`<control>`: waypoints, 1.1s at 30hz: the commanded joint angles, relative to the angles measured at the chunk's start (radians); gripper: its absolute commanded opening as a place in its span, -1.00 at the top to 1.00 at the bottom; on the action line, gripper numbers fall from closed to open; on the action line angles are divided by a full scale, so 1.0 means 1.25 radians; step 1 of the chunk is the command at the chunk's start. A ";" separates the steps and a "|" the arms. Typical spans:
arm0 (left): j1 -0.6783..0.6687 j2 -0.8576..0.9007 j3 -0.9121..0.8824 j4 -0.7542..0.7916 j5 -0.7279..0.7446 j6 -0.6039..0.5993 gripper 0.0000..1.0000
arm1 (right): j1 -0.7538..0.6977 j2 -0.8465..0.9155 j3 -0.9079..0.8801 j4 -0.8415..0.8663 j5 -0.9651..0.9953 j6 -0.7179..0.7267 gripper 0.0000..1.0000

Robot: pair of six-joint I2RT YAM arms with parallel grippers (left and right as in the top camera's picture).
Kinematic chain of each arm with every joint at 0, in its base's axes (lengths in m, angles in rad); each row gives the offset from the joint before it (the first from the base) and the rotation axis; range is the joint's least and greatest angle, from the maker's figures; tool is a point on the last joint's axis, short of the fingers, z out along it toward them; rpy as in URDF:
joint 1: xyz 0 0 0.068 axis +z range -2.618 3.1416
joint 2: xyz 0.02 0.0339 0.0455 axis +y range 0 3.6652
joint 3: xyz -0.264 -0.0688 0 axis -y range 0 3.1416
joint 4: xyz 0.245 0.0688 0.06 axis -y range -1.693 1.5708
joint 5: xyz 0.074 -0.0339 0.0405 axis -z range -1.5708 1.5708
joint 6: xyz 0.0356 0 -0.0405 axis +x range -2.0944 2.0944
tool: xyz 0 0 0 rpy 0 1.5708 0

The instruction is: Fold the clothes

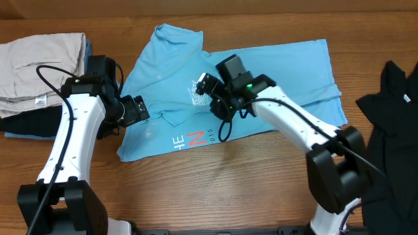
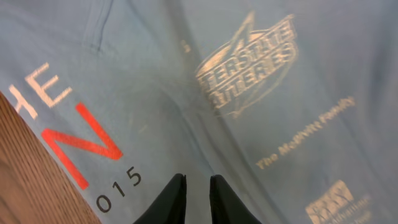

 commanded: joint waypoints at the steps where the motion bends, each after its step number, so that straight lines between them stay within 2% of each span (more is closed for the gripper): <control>1: -0.009 0.004 -0.004 0.003 0.005 0.001 -1.00 | 0.041 0.042 0.015 0.009 0.023 0.007 0.72; 6: -0.009 0.004 -0.004 0.003 0.005 0.001 -1.00 | 0.056 0.127 0.014 0.023 0.023 0.065 0.76; 15: -0.009 0.004 -0.004 0.003 0.005 0.001 -1.00 | 0.055 0.145 0.013 0.086 0.053 0.082 0.77; 22: -0.009 0.004 -0.004 0.003 0.005 0.001 -1.00 | 0.023 0.153 0.013 0.284 0.080 0.118 0.76; 26: -0.009 0.004 -0.004 0.003 0.005 0.001 -1.00 | -0.022 0.154 0.020 0.418 0.117 0.206 0.76; 28: -0.009 0.004 -0.004 0.003 0.005 0.001 -1.00 | -0.049 0.102 0.073 0.329 0.115 0.329 0.76; 33: -0.009 0.004 -0.004 0.003 0.005 0.001 -1.00 | -0.104 -0.026 0.132 -0.053 0.115 0.451 0.77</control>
